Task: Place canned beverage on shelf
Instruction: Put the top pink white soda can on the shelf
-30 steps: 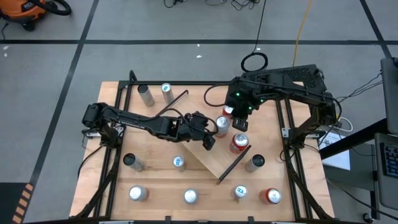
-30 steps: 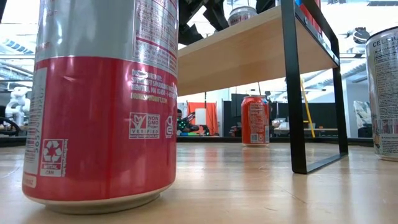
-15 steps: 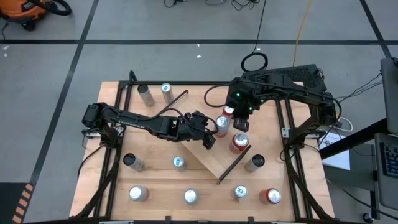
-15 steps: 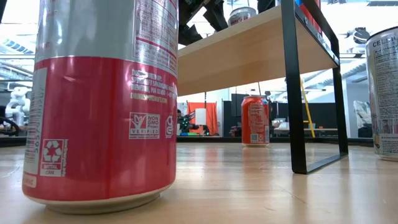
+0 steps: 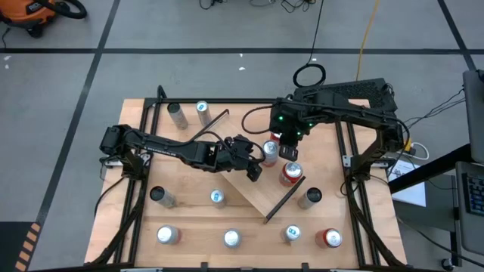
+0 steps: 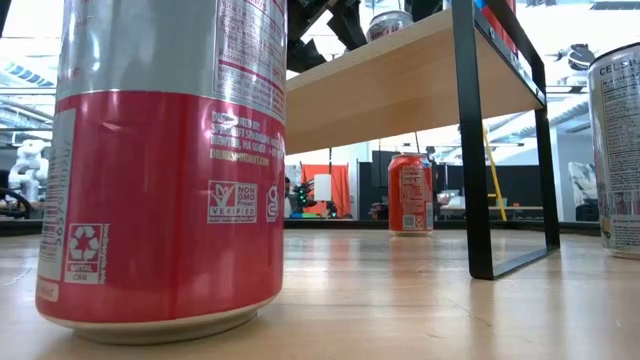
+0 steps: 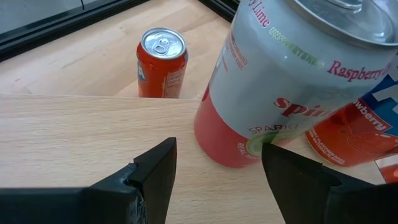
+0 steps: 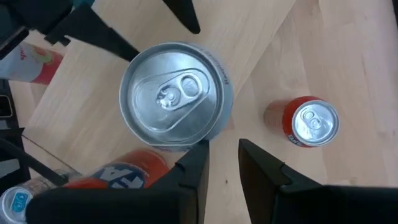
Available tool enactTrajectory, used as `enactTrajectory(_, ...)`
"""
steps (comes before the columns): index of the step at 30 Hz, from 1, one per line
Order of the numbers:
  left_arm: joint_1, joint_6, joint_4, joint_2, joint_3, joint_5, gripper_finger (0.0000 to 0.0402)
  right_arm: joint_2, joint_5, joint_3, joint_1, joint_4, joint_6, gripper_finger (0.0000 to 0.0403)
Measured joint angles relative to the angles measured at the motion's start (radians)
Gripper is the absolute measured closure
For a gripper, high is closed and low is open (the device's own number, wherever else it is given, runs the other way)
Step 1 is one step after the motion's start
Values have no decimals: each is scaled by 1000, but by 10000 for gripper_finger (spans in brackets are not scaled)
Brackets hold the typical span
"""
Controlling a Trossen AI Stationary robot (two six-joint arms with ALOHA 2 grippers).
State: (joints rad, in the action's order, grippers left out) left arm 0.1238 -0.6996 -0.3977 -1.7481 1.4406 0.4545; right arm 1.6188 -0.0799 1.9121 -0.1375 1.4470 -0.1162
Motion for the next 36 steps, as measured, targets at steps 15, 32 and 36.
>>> enactTrajectory(15, 3, 0, 25, 0, 0, -54, 160, -4, -18, 0, -1, 47, 12, 335)
enactTrajectory(32, 9, 1, 61, 0, 0, -83, 160, 29, -7, 0, -11, -25, 71, 335)
enactTrajectory(36, 10, 6, 76, 0, 0, -88, 160, 28, -26, 0, -4, -10, 55, 335)
